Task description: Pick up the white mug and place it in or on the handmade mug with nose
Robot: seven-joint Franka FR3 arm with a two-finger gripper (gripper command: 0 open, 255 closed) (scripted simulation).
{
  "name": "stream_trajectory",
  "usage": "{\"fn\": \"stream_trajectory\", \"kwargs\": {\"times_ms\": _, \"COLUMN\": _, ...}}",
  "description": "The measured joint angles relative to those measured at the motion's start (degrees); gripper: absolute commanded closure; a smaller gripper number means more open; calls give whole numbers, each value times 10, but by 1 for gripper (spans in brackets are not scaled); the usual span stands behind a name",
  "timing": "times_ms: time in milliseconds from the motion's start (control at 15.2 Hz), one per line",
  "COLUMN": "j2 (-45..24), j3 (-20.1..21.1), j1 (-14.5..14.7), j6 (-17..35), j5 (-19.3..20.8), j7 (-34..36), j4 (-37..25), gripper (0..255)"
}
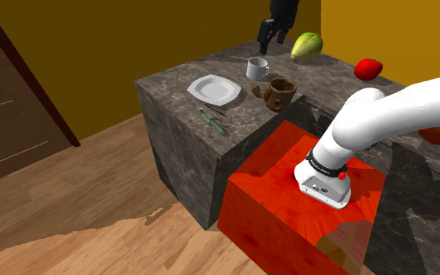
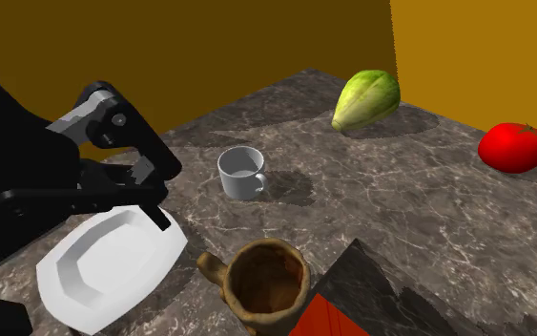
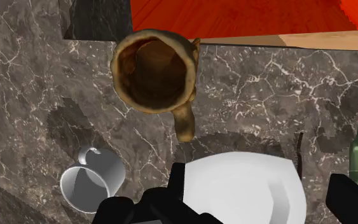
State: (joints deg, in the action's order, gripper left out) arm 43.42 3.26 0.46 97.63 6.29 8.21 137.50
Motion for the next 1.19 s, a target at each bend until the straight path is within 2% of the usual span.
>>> {"fn": "stream_trajectory", "kwargs": {"times_ms": 198, "j2": -13, "j3": -10, "j1": -4, "j6": 18, "j5": 4, "j7": -8, "j4": 5, "gripper": 0}}
{"fn": "stream_trajectory", "kwargs": {"times_ms": 660, "j2": -100, "j3": -79, "j1": -30, "j6": 116, "j5": 32, "j7": -72, "j4": 10, "gripper": 0}}
{"fn": "stream_trajectory", "kwargs": {"times_ms": 1188, "j2": -249, "j3": -148, "j1": -47, "j6": 224, "j5": 29, "j7": -143, "j4": -35, "gripper": 0}}
